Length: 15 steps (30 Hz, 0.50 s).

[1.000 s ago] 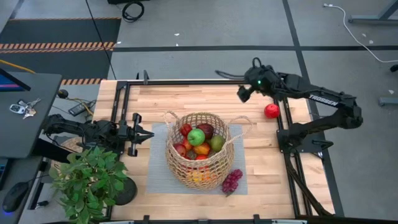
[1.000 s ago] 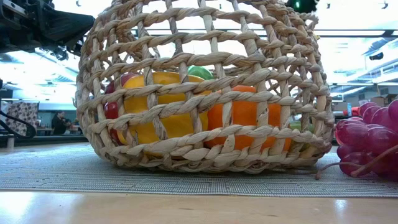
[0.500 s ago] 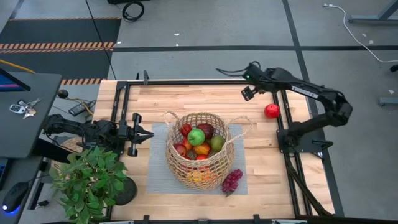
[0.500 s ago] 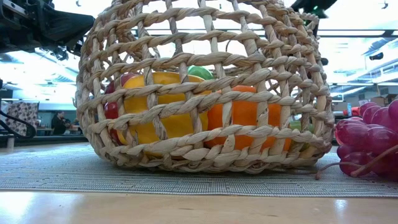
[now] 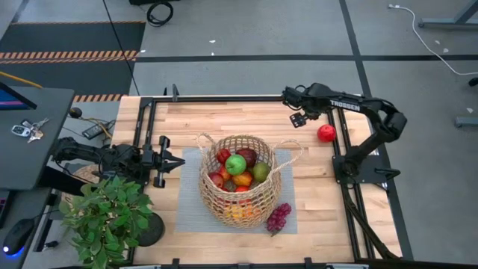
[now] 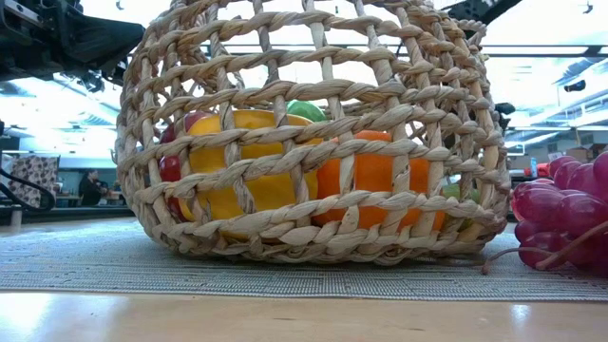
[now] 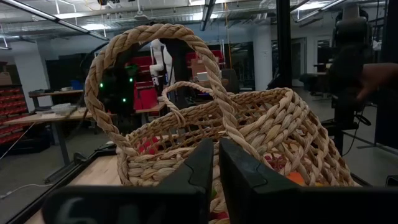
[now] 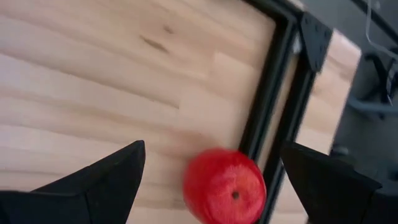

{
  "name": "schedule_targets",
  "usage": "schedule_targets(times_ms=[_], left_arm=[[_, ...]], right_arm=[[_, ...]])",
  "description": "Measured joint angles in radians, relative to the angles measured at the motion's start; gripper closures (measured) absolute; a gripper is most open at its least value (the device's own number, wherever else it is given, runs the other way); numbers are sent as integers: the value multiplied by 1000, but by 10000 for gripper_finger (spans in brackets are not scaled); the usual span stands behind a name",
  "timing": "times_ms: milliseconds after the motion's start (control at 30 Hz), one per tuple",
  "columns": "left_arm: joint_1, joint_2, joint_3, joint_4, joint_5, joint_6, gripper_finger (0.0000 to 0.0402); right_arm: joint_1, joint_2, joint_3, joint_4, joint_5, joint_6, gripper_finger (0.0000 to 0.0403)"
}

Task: Build produce basket
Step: Put the red apple into the brown basket

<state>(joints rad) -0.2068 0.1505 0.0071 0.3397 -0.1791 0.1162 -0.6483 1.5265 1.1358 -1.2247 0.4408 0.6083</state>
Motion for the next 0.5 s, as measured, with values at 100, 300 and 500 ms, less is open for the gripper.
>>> schedule_targets(times_ms=[100, 300, 500], left_arm=[[0, 0, 0, 0, 0, 0, 367], [0, 0, 0, 0, 0, 0, 374], [0, 0, 0, -1, 0, 0, 367]], right_arm=[[0, 20, -19, -36, -7, 51, 21], [-3, 20, -124, -57, -44, 86, 21], [3, -38, -244, -74, -52, 126, 21]])
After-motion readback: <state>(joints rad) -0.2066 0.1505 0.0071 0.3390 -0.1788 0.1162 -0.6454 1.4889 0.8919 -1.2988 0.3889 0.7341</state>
